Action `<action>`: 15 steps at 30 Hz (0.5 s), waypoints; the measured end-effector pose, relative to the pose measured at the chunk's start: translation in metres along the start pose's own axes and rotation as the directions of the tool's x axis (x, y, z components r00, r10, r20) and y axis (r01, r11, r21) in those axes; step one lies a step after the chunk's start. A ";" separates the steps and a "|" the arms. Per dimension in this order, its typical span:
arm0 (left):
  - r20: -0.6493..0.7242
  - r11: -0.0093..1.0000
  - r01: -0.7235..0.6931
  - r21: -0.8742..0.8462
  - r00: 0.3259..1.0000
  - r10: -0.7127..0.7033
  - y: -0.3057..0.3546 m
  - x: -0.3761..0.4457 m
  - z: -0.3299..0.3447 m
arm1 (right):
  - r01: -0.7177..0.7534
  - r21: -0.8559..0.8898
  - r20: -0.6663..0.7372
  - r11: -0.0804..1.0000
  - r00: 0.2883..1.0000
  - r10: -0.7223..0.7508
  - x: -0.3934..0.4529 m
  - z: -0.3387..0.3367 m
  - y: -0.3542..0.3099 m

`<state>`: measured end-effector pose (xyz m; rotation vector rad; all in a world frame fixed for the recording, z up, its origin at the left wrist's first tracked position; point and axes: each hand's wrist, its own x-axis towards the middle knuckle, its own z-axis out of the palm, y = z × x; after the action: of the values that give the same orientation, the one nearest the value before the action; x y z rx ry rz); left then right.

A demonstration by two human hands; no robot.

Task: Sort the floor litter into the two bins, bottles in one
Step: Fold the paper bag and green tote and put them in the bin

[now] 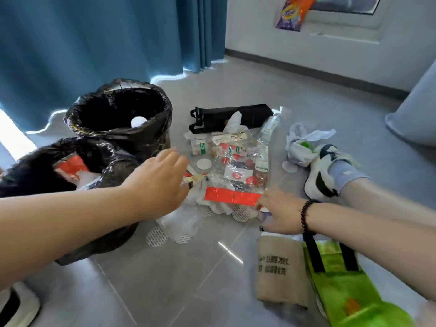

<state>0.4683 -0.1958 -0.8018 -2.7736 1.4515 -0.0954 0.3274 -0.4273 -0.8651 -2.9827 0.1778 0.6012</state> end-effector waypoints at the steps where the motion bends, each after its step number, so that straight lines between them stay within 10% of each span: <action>1: 0.034 0.999 -0.051 0.008 0.998 0.050 0.013 -0.001 0.008 | -0.026 -0.059 0.076 0.998 0.997 0.031 -0.005 0.012 0.001; 6: 0.236 0.983 -0.183 0.007 0.956 0.176 0.066 -0.016 0.033 | -0.045 -0.117 0.300 0.992 0.951 0.078 -0.027 0.067 -0.015; 15: 0.390 0.967 -0.026 -0.253 0.912 0.127 0.060 -0.020 0.019 | -0.029 -0.173 0.217 0.984 0.974 0.067 -0.026 0.091 -0.025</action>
<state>0.4084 -0.2136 -0.8241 -2.6747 1.5372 0.6615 0.2726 -0.3902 -0.9367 -3.0464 0.1912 0.9971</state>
